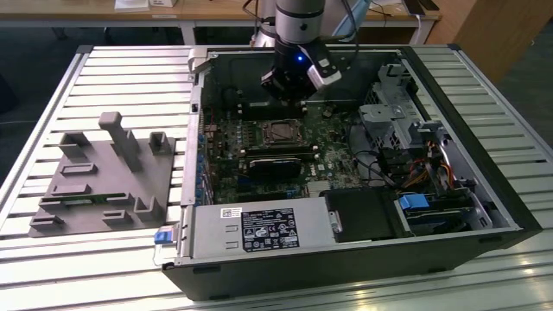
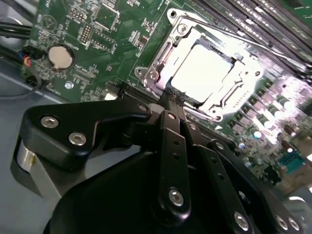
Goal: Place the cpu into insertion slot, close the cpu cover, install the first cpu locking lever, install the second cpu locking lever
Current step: 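Install the second cpu locking lever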
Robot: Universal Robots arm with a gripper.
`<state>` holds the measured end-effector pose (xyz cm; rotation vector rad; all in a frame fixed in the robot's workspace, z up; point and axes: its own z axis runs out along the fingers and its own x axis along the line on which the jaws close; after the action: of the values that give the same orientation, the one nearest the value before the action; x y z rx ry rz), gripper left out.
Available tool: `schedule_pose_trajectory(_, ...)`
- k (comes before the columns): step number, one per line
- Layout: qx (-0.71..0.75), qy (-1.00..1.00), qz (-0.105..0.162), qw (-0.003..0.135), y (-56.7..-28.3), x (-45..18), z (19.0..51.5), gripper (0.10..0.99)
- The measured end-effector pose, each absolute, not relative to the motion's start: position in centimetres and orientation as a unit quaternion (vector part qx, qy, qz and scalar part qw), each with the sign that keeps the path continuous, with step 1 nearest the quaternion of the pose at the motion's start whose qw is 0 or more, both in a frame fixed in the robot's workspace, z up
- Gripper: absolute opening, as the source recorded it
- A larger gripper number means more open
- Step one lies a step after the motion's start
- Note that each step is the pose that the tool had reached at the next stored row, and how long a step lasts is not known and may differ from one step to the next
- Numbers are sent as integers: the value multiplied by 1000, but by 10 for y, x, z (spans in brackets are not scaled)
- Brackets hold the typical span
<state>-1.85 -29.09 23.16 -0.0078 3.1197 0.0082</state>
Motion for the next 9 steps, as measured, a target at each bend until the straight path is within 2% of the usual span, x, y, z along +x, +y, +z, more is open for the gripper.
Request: schedule_pose_trajectory(9,-3,1000,2,11,-298,-19,236,106)
